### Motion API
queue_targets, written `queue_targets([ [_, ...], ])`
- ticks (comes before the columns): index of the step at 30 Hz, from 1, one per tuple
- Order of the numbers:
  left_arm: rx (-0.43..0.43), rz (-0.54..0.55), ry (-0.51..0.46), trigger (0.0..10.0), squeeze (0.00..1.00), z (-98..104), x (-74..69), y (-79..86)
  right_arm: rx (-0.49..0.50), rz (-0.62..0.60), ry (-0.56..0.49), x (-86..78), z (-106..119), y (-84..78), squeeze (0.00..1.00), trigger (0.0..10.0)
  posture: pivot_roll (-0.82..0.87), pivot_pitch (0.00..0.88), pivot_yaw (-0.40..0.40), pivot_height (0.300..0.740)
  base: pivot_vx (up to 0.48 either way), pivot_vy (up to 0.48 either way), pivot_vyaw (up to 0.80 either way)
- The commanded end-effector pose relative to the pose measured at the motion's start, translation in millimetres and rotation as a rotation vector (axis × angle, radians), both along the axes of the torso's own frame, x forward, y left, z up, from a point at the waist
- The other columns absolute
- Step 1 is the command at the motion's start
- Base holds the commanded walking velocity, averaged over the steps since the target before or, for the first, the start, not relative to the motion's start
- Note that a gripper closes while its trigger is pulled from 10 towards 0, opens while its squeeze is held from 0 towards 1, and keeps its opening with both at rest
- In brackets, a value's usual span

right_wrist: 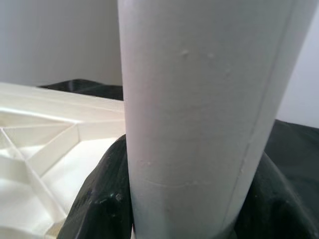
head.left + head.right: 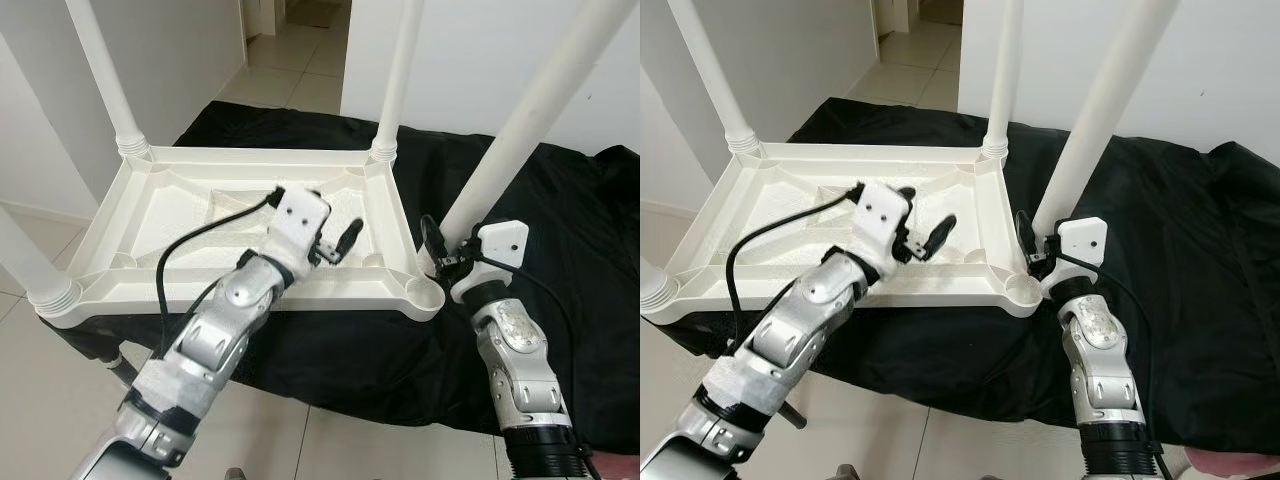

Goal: Building children table

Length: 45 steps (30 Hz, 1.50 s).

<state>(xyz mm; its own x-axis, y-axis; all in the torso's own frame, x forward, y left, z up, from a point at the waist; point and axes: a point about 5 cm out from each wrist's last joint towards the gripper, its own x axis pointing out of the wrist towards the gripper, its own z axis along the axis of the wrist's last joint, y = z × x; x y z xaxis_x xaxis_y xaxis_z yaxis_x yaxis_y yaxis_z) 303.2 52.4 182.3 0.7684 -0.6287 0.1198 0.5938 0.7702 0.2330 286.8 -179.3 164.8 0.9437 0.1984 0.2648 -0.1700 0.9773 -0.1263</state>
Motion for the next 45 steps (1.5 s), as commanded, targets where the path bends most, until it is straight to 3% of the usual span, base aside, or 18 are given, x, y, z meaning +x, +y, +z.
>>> queue_targets([
  [1,0.109,-0.286,0.021,10.0,0.00,-10.7,-15.0,-12.8,-0.018,0.021,-0.015,-2.0,0.9,-0.9,0.00,10.0,-0.07,0.000,0.006,0.740,0.000,0.000,0.00],
  [4,0.171,-0.338,0.004,10.0,0.00,-16.5,-21.5,-15.8,-0.030,0.041,-0.001,-3.2,-2.8,-1.2,0.00,10.0,-0.06,0.000,0.006,0.740,0.000,0.000,0.00],
  [8,0.184,-0.357,0.005,10.0,0.00,-18.5,-23.6,-16.5,-0.035,0.049,0.005,-3.6,-4.4,-0.7,0.00,10.0,-0.06,0.000,0.006,0.740,0.000,0.000,0.00],
  [11,0.200,-0.408,0.049,10.0,0.00,-23.8,-30.9,-19.4,-0.061,0.110,0.056,-6.3,-19.9,5.1,0.00,10.0,-0.06,0.000,0.011,0.740,0.000,0.000,0.00],
  [18,0.166,-0.400,0.107,10.0,0.00,-23.2,-32.1,-19.8,-0.110,0.167,0.138,-10.1,-41.7,8.4,0.00,10.0,-0.05,0.000,0.012,0.740,0.000,0.000,0.00],
  [31,0.154,-0.420,0.144,10.0,0.00,-20.2,-30.9,-16.3,-0.196,0.272,0.184,-14.4,-49.6,9.8,0.00,10.0,-0.04,0.000,0.010,0.740,0.000,0.000,0.00],
  [40,0.144,-0.412,0.145,10.0,0.00,-16.3,-30.5,-16.2,-0.179,0.300,0.214,-11.4,-51.9,6.0,0.00,10.0,-0.04,0.000,0.010,0.740,0.000,0.000,0.00],
  [45,0.138,-0.402,0.135,10.0,0.00,-11.7,-28.5,-16.2,-0.082,0.276,0.268,-0.9,-48.3,5.0,0.00,10.0,-0.04,0.000,0.011,0.740,0.000,0.000,0.00],
])
